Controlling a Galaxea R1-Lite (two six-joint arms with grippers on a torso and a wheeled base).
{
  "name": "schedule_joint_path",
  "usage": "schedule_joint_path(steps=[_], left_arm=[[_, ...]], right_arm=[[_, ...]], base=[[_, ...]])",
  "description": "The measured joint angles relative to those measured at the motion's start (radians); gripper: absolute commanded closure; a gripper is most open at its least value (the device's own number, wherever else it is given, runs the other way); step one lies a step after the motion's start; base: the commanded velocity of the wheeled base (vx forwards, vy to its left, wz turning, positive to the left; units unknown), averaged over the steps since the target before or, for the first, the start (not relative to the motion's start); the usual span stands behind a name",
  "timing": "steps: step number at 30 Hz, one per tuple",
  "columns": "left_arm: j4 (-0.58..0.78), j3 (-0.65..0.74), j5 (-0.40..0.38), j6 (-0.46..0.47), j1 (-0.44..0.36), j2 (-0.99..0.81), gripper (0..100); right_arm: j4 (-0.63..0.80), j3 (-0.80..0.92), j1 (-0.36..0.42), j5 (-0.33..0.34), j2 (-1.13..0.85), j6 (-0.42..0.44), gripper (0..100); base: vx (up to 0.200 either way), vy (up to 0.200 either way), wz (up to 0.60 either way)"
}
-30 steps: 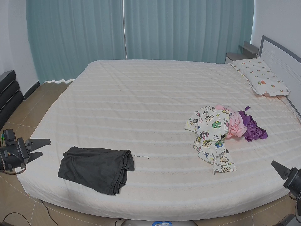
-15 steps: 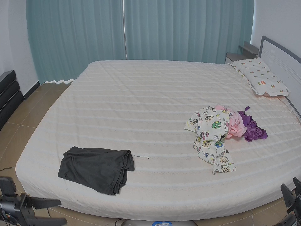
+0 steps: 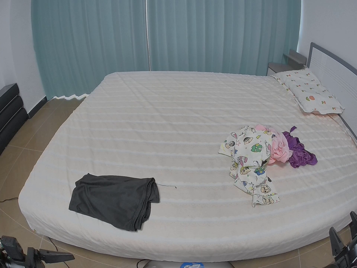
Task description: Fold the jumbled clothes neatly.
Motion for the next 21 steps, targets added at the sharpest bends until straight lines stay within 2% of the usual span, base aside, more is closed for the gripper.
schedule_joint_path(steps=[4, 8, 14, 17, 21], left_arm=[[-0.017, 0.045, 0.096, 0.04, 0.001, -0.045, 0], [-0.115, 0.097, 0.202, 0.051, 0.003, -0.101, 0], [-0.198, 0.142, 0.415, 0.063, 0.015, -0.227, 0], [-0.27, 0.132, 0.518, 0.041, 0.034, -0.276, 0], [-0.306, 0.049, 0.576, 0.014, 0.06, -0.312, 0]], right_arm=[[-0.002, 0.004, -0.003, -0.002, -0.009, -0.008, 0], [-0.002, 0.005, -0.004, -0.003, -0.012, -0.015, 0], [-0.003, 0.006, -0.004, -0.007, -0.014, -0.017, 0], [-0.003, 0.006, -0.004, -0.009, -0.014, -0.019, 0], [-0.003, 0.007, -0.004, -0.009, -0.014, -0.022, 0]], base=[[0.0, 0.0, 0.0], [0.0, 0.0, 0.0], [0.0, 0.0, 0.0], [0.0, 0.0, 0.0], [0.0, 0.0, 0.0]])
